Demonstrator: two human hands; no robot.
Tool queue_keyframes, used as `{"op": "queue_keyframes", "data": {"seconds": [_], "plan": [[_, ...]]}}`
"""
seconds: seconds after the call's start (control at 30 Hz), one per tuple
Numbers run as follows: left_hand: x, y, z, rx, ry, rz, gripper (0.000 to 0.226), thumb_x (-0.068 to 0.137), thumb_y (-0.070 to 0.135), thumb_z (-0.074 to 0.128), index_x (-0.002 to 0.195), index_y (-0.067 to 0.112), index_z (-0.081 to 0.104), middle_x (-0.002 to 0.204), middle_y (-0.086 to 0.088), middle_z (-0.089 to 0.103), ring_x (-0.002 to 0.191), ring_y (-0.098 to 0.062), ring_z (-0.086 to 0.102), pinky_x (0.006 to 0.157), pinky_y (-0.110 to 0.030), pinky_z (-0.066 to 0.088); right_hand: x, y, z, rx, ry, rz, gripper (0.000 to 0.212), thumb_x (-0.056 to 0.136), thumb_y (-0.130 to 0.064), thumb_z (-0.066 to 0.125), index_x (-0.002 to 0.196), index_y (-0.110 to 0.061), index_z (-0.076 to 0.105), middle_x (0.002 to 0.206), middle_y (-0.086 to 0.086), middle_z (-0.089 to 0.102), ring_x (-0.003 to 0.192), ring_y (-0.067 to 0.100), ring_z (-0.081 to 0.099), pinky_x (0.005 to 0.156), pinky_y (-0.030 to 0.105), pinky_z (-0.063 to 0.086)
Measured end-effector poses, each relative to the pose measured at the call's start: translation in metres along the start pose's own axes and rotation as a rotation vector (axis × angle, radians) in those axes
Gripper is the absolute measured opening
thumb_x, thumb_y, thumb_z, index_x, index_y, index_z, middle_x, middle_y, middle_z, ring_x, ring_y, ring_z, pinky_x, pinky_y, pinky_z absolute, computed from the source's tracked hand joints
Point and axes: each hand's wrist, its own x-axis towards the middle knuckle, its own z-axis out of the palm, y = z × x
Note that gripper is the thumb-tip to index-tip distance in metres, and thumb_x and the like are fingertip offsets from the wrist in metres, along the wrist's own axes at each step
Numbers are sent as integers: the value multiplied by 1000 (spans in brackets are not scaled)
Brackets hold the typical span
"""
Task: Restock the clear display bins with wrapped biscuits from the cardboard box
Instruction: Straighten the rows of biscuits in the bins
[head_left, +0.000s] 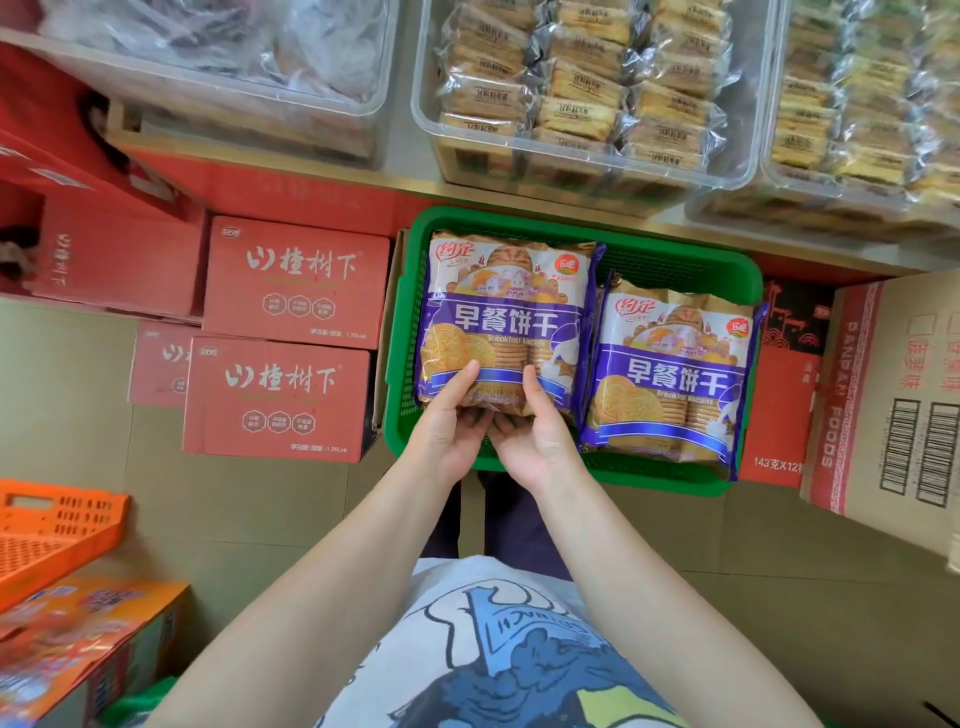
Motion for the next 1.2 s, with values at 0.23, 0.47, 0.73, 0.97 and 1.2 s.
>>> {"op": "queue_keyframes", "data": {"seconds": [0.23, 0.47, 0.73, 0.97, 1.2], "plan": [[-2, 5, -5, 123, -28, -28, 57, 74, 20, 81, 128, 14, 61, 123, -13, 71, 120, -28, 63, 105, -41, 49, -4, -5, -2, -113, 21, 32, 65, 81, -32, 77, 139, -15, 53, 132, 16, 64, 124, 30, 59, 111, 44, 44], [-28, 21, -1, 374, 76, -235, 29, 97, 23, 64, 117, 3, 61, 111, -25, 71, 102, -37, 71, 81, -39, 60, -62, -28, 17, -1015, 85, 12, 23, 99, -28, 56, 116, -14, 61, 112, 10, 71, 100, 24, 71, 90, 38, 57], [-44, 80, 0, 1841, 55, 933, 41, 83, 40, 76, 115, 17, 63, 118, -2, 64, 109, -23, 61, 85, -40, 54, -48, -79, 42, -2123, 35, -892, 93, 88, -50, 71, 158, -22, 18, 163, 11, 21, 151, 29, 19, 120, 44, 26], [1, 71, 0, 2571, -271, 1066, 122, 79, 52, 78, 160, 28, -11, 167, -10, -18, 153, -34, -19, 124, -55, 11, -16, -55, 35, -2580, 2, -892, 135, 73, -67, 76, 157, -24, -20, 166, 14, -21, 147, 44, -27, 122, 57, 9], [-2, 66, -6, 2444, -249, 1085, 109, 81, 41, 79, 161, 30, 5, 169, -9, -8, 154, -32, -13, 121, -56, 24, -32, -55, 26, -2291, -89, -856, 100, 86, -57, 68, 161, -26, 8, 169, 5, 5, 155, 29, -7, 124, 50, 14]]}}
